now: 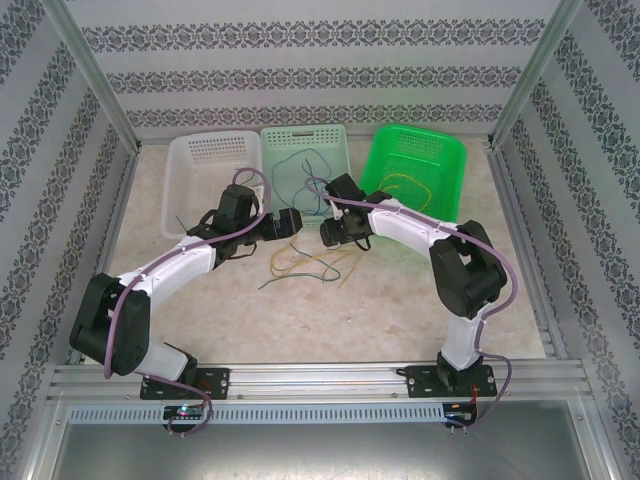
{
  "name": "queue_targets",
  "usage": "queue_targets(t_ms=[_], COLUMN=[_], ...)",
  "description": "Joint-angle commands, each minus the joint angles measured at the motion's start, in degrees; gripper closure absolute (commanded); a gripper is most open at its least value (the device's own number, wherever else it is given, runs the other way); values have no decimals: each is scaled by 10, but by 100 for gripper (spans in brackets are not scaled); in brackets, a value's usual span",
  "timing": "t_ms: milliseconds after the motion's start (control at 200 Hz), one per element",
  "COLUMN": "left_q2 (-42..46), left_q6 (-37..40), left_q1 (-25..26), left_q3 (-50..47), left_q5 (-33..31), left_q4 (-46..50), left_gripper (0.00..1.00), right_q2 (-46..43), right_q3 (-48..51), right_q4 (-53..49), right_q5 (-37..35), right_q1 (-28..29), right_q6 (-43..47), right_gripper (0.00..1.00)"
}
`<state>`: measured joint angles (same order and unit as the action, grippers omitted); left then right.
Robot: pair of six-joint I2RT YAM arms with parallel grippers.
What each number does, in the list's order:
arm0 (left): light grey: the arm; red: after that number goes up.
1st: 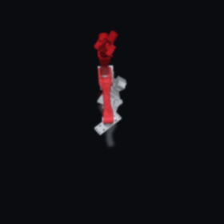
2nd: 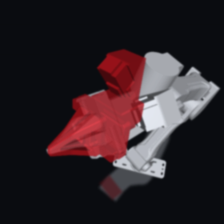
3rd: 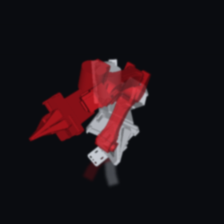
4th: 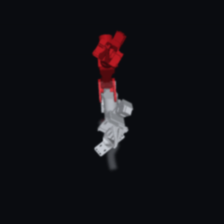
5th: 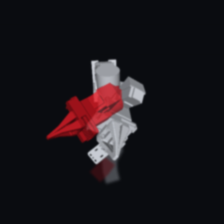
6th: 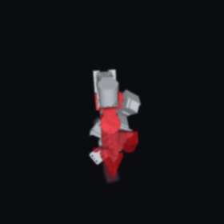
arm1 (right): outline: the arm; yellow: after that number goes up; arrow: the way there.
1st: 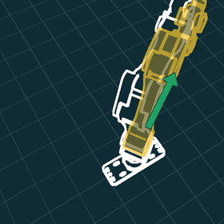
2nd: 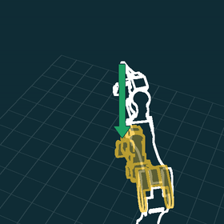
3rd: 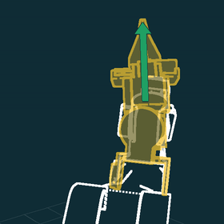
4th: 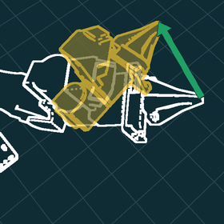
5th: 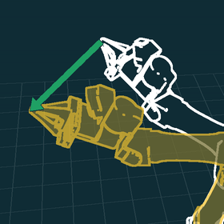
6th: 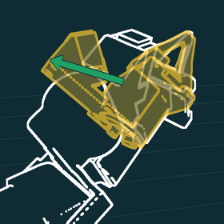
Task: Untangle the cables
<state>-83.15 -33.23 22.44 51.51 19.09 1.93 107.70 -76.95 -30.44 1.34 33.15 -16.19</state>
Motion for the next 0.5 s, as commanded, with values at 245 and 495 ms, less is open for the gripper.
queue_targets(t_ms=[245,495], left_q2=[-10,-13], left_q6=[5,5], left_q1=[3,2], left_q3=[-6,-6], left_q5=[-11,-11], left_q4=[12,10], left_gripper=[0,0], right_q2=[-5,-54], right_q3=[-12,-14], right_q4=[19,-2], right_q5=[-46,6], right_q1=[13,17], right_q6=[14,15], right_gripper=[80,100])
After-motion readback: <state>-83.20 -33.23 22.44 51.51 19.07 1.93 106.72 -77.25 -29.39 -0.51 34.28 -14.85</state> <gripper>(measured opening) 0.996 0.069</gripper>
